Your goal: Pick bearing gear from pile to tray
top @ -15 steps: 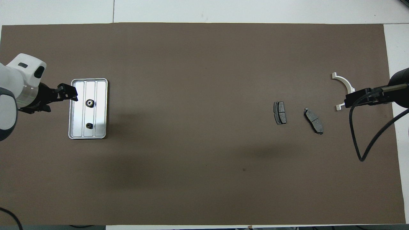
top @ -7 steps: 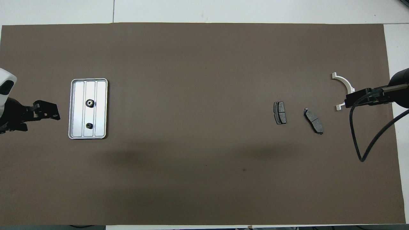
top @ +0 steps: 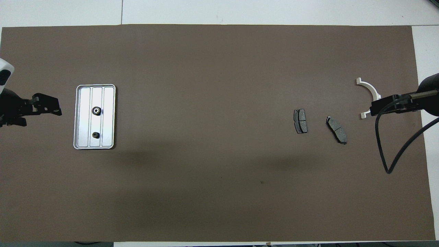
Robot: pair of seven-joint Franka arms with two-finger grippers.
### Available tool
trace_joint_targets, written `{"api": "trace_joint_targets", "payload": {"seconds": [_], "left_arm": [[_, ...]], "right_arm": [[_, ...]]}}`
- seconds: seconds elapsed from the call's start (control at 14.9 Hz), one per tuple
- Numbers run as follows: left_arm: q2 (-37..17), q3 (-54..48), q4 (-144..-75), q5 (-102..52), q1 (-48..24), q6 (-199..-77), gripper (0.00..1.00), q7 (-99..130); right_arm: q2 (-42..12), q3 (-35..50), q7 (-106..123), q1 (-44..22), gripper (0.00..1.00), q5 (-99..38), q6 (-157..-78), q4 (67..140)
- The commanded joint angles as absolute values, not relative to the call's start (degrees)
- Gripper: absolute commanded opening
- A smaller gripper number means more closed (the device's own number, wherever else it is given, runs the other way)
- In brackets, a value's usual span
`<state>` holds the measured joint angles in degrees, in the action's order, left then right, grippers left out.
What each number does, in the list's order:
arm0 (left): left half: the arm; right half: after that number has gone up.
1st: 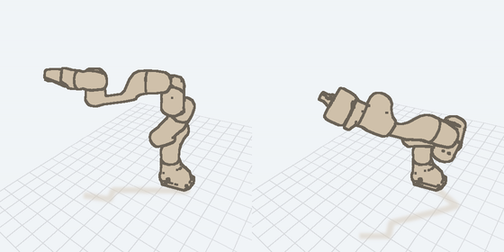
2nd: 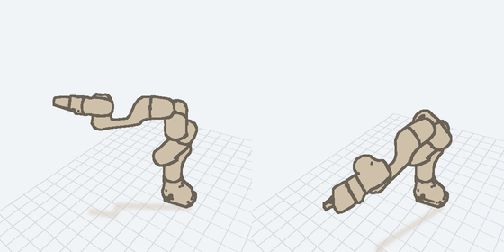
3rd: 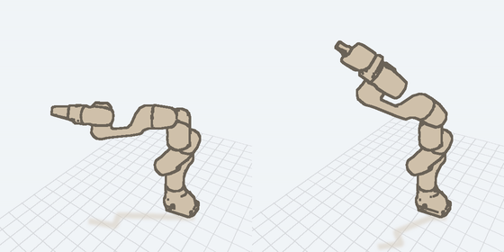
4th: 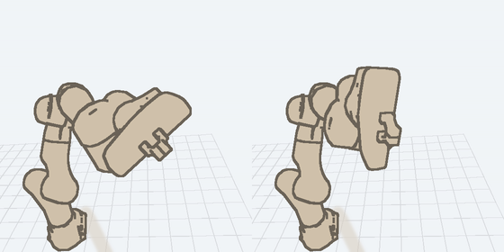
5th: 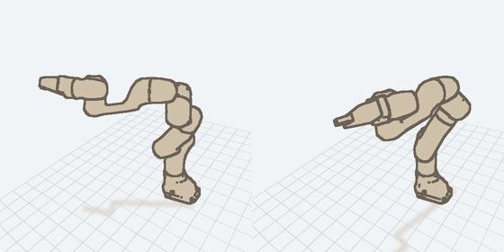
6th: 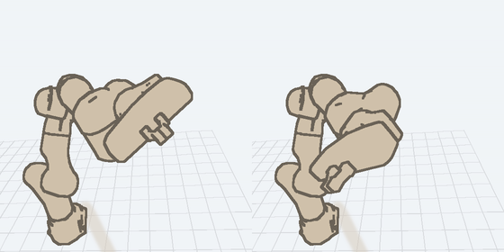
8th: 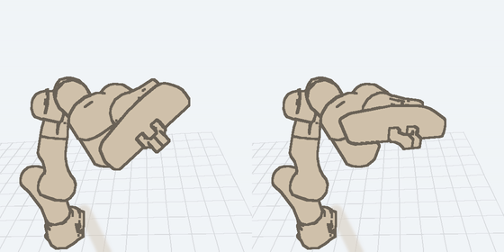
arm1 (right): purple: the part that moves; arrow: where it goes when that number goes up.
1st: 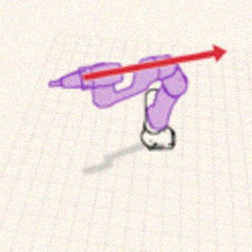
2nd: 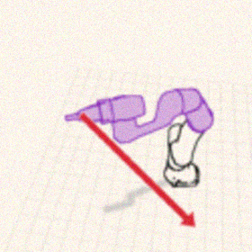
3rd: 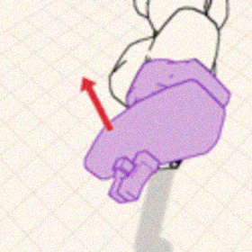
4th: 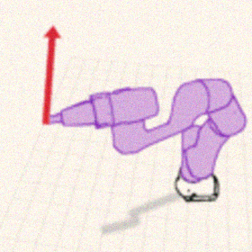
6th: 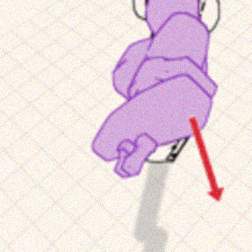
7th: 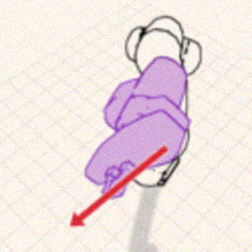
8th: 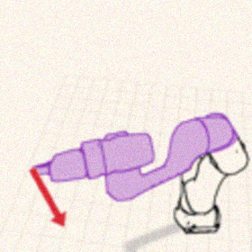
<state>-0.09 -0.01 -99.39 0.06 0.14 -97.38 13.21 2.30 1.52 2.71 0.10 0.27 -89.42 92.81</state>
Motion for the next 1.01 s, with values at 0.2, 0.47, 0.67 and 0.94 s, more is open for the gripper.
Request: {"api": "trace_joint_targets", "payload": {"seconds": [0.2,0.47,0.67,0.94], "left_arm": [[-2.90,0.79,-94.31,-2.11,-0.44,-93.08,1.00,10.47],[-1.67,0.62,-94.31,-1.76,-0.44,-91.06,1.00,8.79],[-1.67,0.26,-94.31,-1.76,-0.61,-91.58,1.00,8.79],[-1.58,0.26,-94.66,-1.76,-0.53,-92.11,1.00,8.70]], "right_arm": [[2.81,1.49,2.02,0.53,1.00,-1.14,-89.38,92.90],[2.81,1.49,2.02,0.44,1.00,-1.14,-89.38,92.99],[2.81,1.49,2.02,0.53,1.00,-1.14,-89.38,93.08],[2.81,1.49,2.02,0.44,1.00,-1.14,-89.38,93.08]]}}
